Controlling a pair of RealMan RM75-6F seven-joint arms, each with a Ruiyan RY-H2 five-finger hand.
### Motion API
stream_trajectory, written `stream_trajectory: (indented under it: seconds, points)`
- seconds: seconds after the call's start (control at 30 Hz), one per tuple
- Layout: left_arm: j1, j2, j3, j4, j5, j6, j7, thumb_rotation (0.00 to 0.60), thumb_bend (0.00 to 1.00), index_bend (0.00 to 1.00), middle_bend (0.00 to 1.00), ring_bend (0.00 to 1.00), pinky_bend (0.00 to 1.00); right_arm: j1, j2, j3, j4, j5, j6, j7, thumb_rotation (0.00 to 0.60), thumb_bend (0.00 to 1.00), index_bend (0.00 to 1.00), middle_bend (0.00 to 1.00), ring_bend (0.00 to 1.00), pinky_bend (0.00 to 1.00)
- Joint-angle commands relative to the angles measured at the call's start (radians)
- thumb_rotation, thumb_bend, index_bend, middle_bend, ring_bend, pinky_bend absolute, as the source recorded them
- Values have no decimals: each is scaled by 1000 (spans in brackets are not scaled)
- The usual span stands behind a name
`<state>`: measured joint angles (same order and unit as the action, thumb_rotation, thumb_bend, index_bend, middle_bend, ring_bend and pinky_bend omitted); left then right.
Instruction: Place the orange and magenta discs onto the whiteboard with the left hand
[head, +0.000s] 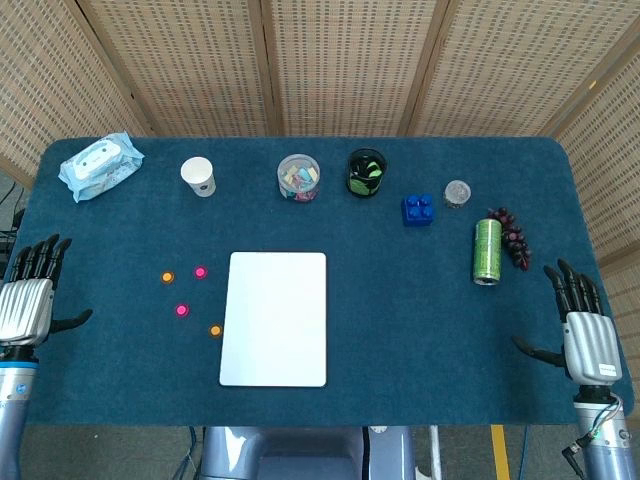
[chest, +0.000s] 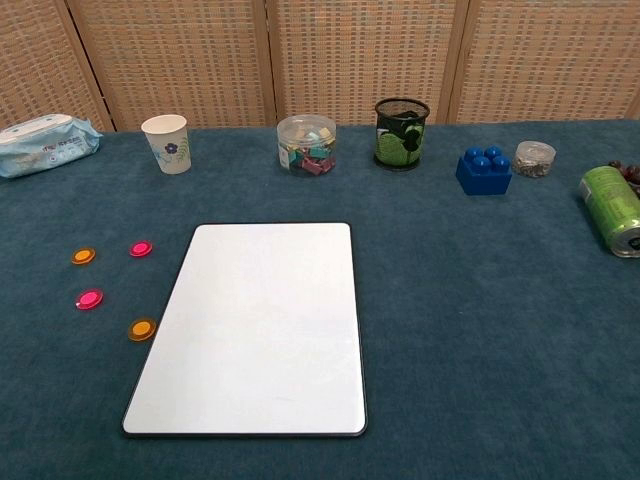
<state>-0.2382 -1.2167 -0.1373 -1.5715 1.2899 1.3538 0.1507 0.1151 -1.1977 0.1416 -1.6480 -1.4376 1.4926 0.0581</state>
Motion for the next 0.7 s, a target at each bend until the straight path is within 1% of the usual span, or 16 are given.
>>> stream_trajectory:
  seconds: [0.03,0.1,0.23,0.27,0.4,0.47,0.53,0.6,0.7]
  points:
    - [4,-9,9,16,20,8,-13,600,41,0,0,0,0,0,1,0,-1,0,-1,1,600,131,0,0,0,0]
    - [5,-13,11,22,22,9,-16,600,45,0,0,0,0,0,2,-1,0,0,-2,3,600,131,0,0,0,0]
    - [0,-14,15,31,26,-3,-18,600,133,0,0,0,0,-1,3,-2,-1,0,-2,5,600,131,0,0,0,0]
    - [-3,-13,16,34,29,-7,-15,600,139,0,0,0,0,-1,3,-2,-1,-1,-2,6,600,131,0,0,0,0]
    - [-40,-18,5,52,23,-63,-22,600,159,12,0,0,0,-1,2,-2,-3,-1,-2,4,600,131,0,0,0,0]
    - [-83,-27,-12,70,1,-128,-8,600,195,85,0,0,0,-1,3,-2,-5,0,-4,6,600,131,0,0,0,0]
    - [-151,-43,-38,85,-39,-232,4,600,243,223,0,0,0,0,5,-3,-6,3,-9,10,600,131,0,0,0,0]
    - [-208,-57,-64,109,-95,-331,-3,600,288,283,0,0,0,1,7,-2,-6,6,-14,16,600,131,0,0,0,0]
    - [-256,-95,-79,161,-133,-377,37,600,339,335,0,0,0,2,9,-2,-8,9,-19,25,600,131,0,0,0,0]
